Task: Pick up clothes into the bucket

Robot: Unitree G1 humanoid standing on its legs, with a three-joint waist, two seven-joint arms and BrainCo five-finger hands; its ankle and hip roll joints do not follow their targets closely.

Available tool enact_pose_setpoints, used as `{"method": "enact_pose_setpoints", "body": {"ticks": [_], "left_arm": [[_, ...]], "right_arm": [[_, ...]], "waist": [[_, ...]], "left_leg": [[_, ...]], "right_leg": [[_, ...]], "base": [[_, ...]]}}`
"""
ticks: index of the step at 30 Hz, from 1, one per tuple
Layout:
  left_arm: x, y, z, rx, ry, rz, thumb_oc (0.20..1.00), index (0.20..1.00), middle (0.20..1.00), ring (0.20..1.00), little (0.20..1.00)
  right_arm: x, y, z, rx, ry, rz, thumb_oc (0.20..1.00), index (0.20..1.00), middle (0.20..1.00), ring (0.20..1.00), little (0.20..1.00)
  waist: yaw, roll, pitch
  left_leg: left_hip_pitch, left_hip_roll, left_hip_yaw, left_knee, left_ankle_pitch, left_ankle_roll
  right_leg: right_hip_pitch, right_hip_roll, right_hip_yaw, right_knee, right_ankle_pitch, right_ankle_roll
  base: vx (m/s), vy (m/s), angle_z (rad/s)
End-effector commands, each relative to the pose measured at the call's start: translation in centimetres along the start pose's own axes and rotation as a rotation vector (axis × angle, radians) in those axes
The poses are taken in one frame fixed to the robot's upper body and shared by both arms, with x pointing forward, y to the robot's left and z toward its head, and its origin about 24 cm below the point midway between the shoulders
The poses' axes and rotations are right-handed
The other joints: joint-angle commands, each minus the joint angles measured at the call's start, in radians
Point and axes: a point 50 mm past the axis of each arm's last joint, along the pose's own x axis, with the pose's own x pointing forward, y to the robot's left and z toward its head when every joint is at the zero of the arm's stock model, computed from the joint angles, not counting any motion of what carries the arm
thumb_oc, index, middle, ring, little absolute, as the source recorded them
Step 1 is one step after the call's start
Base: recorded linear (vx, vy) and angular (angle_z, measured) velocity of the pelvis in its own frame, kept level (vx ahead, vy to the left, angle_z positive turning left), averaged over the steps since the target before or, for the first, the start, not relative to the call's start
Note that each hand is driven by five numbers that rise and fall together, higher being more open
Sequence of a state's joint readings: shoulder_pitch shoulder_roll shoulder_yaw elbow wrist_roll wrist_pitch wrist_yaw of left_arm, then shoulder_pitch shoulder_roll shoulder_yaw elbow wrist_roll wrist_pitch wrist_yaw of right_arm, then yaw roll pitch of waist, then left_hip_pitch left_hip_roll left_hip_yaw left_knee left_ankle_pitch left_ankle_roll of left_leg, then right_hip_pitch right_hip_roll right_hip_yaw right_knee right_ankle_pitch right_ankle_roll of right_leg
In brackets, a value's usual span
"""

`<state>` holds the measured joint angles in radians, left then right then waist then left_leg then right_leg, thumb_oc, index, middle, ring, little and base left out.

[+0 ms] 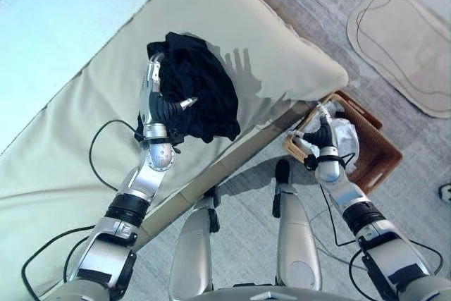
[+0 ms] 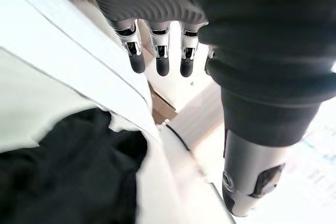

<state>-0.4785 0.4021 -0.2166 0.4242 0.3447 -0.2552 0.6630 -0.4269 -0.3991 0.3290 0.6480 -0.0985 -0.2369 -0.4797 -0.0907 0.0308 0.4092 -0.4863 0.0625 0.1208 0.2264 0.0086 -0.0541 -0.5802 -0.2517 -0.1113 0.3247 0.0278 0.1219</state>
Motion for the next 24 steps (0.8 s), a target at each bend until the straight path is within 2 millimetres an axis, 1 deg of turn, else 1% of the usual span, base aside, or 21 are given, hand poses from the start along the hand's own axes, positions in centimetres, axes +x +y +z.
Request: {"method": "enact_pose_setpoints", "body": {"ticks": [1, 2, 3, 6, 7, 8, 9, 10, 11, 12, 13, 14, 15, 16, 18, 19, 21, 24], "left_arm": [[1.5, 1.7, -0.1, 0.117, -0.064, 0.055, 1.0, 1.0, 1.0, 1.0, 1.0], [1.5, 1.7, -0.1, 0.117, -0.064, 0.055, 1.0, 1.0, 1.0, 1.0, 1.0], [2.0, 1.9, -0.5, 0.167, -0.059, 0.048, 1.0, 1.0, 1.0, 1.0, 1.0], [3.3, 2.5, -1.2, 0.281, -0.054, 0.053, 1.0, 1.0, 1.0, 1.0, 1.0], [3.3, 2.5, -1.2, 0.281, -0.054, 0.053, 1.0, 1.0, 1.0, 1.0, 1.0], [4.6, 3.1, -1.5, 0.372, -0.054, 0.068, 1.0, 1.0, 1.0, 1.0, 1.0], [4.6, 3.1, -1.4, 0.372, -0.055, 0.068, 1.0, 1.0, 1.0, 1.0, 1.0], [6.2, 3.8, -1.1, 0.433, -0.07, 0.091, 1.0, 1.0, 1.0, 1.0, 1.0], [6.8, 4.2, -1.0, 0.473, -0.081, 0.098, 1.0, 1.0, 1.0, 1.0, 1.0], [7.6, 4.6, -0.5, 0.501, -0.109, 0.104, 1.0, 1.0, 1.0, 1.0, 1.0], [7.7, 4.6, -0.4, 0.501, -0.111, 0.104, 1.0, 1.0, 1.0, 1.0, 1.0], [8.8, 5.1, 0.2, 0.533, -0.139, 0.118, 1.0, 1.0, 1.0, 1.0, 1.0], [9.5, 5.3, 0.9, 0.555, -0.17, 0.122, 1.0, 1.0, 1.0, 1.0, 1.0], [9.5, 5.3, 0.9, 0.555, -0.17, 0.122, 1.0, 1.0, 1.0, 1.0, 1.0], [10.7, 5.9, 2.1, 0.611, -0.234, 0.134, 1.0, 1.0, 1.0, 1.0, 1.0], [11.0, 6.0, 2.6, 0.625, -0.265, 0.138, 1.0, 1.0, 1.0, 1.0, 1.0], [11.3, 6.1, 3.4, 0.646, -0.304, 0.143, 1.0, 1.0, 1.0, 1.0, 1.0], [11.7, 5.8, 4.7, 0.667, -0.369, 0.156, 1.0, 1.0, 1.0, 1.0, 1.0]], "right_arm": [[-0.5, 0.8, 2.3, 0.071, -0.132, 0.032, 1.0, 1.0, 1.0, 1.0, 1.0], [-0.5, 0.8, 2.3, 0.071, -0.132, 0.032, 1.0, 1.0, 1.0, 1.0, 1.0], [-0.7, 0.9, 2.9, 0.086, -0.164, 0.045, 1.0, 1.0, 1.0, 1.0, 1.0], [-0.5, 1.2, 4.4, 0.071, -0.236, 0.064, 1.0, 1.0, 1.0, 1.0, 1.0], [-0.5, 1.2, 4.4, 0.071, -0.236, 0.064, 1.0, 1.0, 1.0, 1.0, 1.0], [-0.3, 1.3, 5.5, 0.076, -0.284, 0.066, 1.0, 1.0, 1.0, 1.0, 1.0], [-0.2, 1.2, 5.6, 0.076, -0.285, 0.065, 1.0, 1.0, 1.0, 1.0, 1.0], [0.0, 1.3, 6.4, 0.09, -0.316, 0.059, 1.0, 1.0, 1.0, 1.0, 1.0], [0.1, 1.2, 6.8, 0.096, -0.336, 0.057, 1.0, 1.0, 1.0, 1.0, 1.0], [0.1, 1.1, 7.3, 0.107, -0.358, 0.055, 1.0, 1.0, 1.0, 1.0, 1.0], [0.1, 1.1, 7.4, 0.107, -0.359, 0.054, 1.0, 1.0, 1.0, 1.0, 1.0], [0.1, 1.0, 7.9, 0.12, -0.38, 0.055, 1.0, 1.0, 1.0, 1.0, 1.0], [0.2, 1.0, 8.4, 0.134, -0.401, 0.051, 1.0, 1.0, 1.0, 1.0, 1.0], [0.2, 1.0, 8.4, 0.134, -0.401, 0.051, 1.0, 1.0, 1.0, 1.0, 1.0], [0.1, 0.8, 9.1, 0.135, -0.444, 0.051, 1.0, 1.0, 1.0, 1.0, 1.0], [0.1, 0.9, 9.1, 0.131, -0.446, 0.055, 1.0, 1.0, 1.0, 1.0, 1.0], [0.1, 0.9, 9.3, 0.123, -0.457, 0.052, 1.0, 1.0, 1.0, 1.0, 1.0], [0.2, 0.8, 9.4, 0.128, -0.458, 0.044, 1.0, 1.0, 1.0, 1.0, 1.0]], "waist": [[0.007, -0.073, 0.018], [0.007, -0.073, 0.018], [0.01, -0.084, 0.029], [0.011, -0.101, 0.049], [0.011, -0.101, 0.049], [0.006, -0.11, 0.062], [0.006, -0.11, 0.062], [0.002, -0.12, 0.076], [0.0, -0.124, 0.081], [-0.004, -0.13, 0.087], [-0.003, -0.13, 0.086], [-0.01, -0.135, 0.097], [-0.016, -0.137, 0.103], [-0.016, -0.137, 0.103], [-0.024, -0.143, 0.111], [-0.027, -0.143, 0.111], [-0.03, -0.143, 0.111], [-0.038, -0.136, 0.111]], "left_leg": [[-0.047, -0.028, -0.019, 0.08, -0.05, 0.009], [-0.048, -0.028, -0.02, 0.081, -0.05, 0.009], [-0.065, -0.029, -0.027, 0.092, -0.048, 0.009], [-0.099, -0.027, -0.029, 0.104, -0.043, 0.009], [-0.099, -0.026, -0.029, 0.104, -0.043, 0.009], [-0.124, -0.023, -0.031, 0.103, -0.035, 0.008], [-0.125, -0.023, -0.031, 0.103, -0.035, 0.008], [-0.152, -0.022, -0.035, 0.103, -0.026, 0.006], [-0.161, -0.022, -0.037, 0.101, -0.022, 0.006], [-0.179, -0.022, -0.04, 0.104, -0.02, 0.005], [-0.181, -0.022, -0.041, 0.105, -0.02, 0.005], [-0.208, -0.023, -0.046, 0.114, -0.019, 0.006], [-0.224, -0.023, -0.049, 0.122, -0.019, 0.006], [-0.224, -0.023, -0.049, 0.122, -0.019, 0.006], [-0.274, -0.027, -0.057, 0.151, -0.024, 0.008], [-0.292, -0.029, -0.058, 0.16, -0.027, 0.009], [-0.323, -0.03, -0.058, 0.18, -0.034, 0.01], [-0.365, -0.031, -0.061, 0.201, -0.042, 0.013]], "right_leg": [[0.017, -0.026, -0.027, -0.082, 0.09, 0.047], [0.017, -0.026, -0.028, -0.082, 0.089, 0.047], [0.007, -0.023, -0.035, -0.074, 0.085, 0.043], [-0.014, -0.019, -0.041, -0.074, 0.087, 0.041], [-0.014, -0.019, -0.041, -0.074, 0.087, 0.041], [-0.031, -0.016, -0.045, -0.082, 0.093, 0.042], [-0.032, -0.017, -0.045, -0.082, 0.093, 0.042], [-0.053, -0.015, -0.049, -0.087, 0.101, 0.044], [-0.062, -0.013, -0.048, -0.09, 0.104, 0.045], [-0.072, -0.014, -0.05, -0.091, 0.107, 0.045], [-0.074, -0.014, -0.051, -0.091, 0.107, 0.045], [-0.098, -0.014, -0.052, -0.084, 0.107, 0.046], [-0.111, -0.015, -0.051, -0.079, 0.107, 0.046], [-0.111, -0.015, -0.051, -0.079, 0.107, 0.046], [-0.155, -0.014, -0.046, -0.054, 0.1, 0.043], [-0.172, -0.013, -0.044, -0.044, 0.097, 0.042], [-0.202, -0.013, -0.04, -0.024, 0.091, 0.041], [-0.246, -0.014, -0.031, 0.0, 0.083, 0.039]], "base": [[-0.02, -0.021, 0.21], [-0.05, -0.013, 0.2], [-0.06, 0.009, 0.18], [-0.07, 0.012, 0.14], [-0.08, 0.027, 0.08], [-0.05, 0.018, 0.03], [-0.11, 0.029, 0.02], [-0.07, 0.018, 0.03], [-0.09, 0.011, 0.01], [-0.04, 0.0, -0.01], [-0.05, -0.002, -0.01], [-0.05, 0.008, 0.03], [-0.05, 0.008, 0.07], [-0.04, 0.004, 0.08], [-0.04, 0.008, 0.08], [-0.04, 0.013, 0.1], [-0.03, 0.022, 0.07], [-0.01, 0.009, 0.01]]}}
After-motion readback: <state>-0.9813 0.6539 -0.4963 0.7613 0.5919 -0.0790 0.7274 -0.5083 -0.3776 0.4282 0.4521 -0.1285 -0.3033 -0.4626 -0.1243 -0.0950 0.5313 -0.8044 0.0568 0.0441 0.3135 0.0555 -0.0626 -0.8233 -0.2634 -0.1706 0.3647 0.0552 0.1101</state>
